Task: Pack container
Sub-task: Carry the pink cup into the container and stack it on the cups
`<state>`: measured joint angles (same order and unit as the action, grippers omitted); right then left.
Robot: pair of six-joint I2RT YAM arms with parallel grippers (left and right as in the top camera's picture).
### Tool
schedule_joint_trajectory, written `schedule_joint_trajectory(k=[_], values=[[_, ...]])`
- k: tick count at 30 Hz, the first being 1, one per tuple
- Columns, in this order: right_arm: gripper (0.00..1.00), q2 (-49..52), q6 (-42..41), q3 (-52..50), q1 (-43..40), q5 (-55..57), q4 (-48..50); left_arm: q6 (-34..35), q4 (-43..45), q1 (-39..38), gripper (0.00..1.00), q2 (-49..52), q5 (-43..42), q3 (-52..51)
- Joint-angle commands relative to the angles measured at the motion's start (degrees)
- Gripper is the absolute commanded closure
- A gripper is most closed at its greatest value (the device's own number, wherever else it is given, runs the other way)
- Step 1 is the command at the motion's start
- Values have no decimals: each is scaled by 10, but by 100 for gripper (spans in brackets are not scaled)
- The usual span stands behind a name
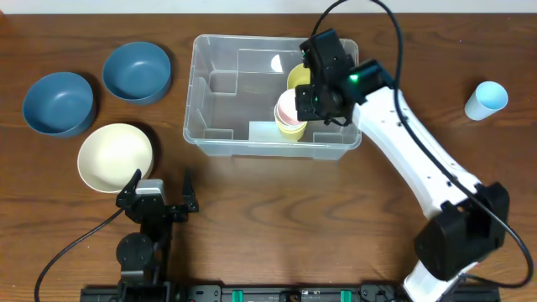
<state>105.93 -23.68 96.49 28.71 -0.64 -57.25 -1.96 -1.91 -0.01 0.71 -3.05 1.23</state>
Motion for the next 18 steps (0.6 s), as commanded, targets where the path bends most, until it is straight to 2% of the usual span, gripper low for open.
schedule_joint_trajectory(k=[1, 4, 5, 7, 15, 18], values=[[91, 4, -10, -3, 5, -3, 3, -8, -19, 3, 2, -1, -2, -10], [44, 4, -9, -2, 4, -2, 5, -8, -19, 3, 2, -1, -2, -10], [35, 4, -9, -2, 3, -2, 6, -8, -19, 3, 2, -1, -2, -10], [30, 3, -6, 2, 2, -2, 7, -8, -19, 3, 2, -1, -2, -10], [28, -24, 2, 82, -20, 32, -32, -8, -19, 3, 2, -1, -2, -10], [16, -43, -6, 122, -55, 92, -66, -8, -19, 3, 2, -1, -2, -10]])
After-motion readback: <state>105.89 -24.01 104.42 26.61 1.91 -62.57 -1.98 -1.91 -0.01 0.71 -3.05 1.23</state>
